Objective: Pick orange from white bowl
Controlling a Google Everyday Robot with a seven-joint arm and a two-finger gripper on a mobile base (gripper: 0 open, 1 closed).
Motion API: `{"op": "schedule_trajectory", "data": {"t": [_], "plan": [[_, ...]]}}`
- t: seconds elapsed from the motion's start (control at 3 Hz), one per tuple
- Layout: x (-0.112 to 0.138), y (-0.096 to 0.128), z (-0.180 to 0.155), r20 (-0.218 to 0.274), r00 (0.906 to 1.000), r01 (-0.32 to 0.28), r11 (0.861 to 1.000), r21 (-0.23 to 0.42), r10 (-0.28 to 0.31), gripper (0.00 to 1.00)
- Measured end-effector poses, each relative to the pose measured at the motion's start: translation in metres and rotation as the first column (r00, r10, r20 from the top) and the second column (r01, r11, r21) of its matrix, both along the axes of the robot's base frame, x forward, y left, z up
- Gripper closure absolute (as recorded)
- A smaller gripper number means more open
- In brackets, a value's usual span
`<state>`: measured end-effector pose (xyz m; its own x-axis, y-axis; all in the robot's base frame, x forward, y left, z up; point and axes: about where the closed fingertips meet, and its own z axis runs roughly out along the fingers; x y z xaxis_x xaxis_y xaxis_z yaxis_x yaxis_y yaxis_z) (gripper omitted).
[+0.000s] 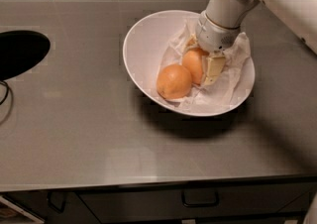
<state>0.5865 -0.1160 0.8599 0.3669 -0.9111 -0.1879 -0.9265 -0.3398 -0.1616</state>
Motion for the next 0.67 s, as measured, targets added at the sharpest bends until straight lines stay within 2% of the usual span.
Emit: {"op": "schedule_trajectory", "data": {"t": [0.67], "plan": [[0.0, 0.0, 0.0001, 0.0, 1.0, 0.0, 1.0, 0.0, 0.0, 0.94]]}}
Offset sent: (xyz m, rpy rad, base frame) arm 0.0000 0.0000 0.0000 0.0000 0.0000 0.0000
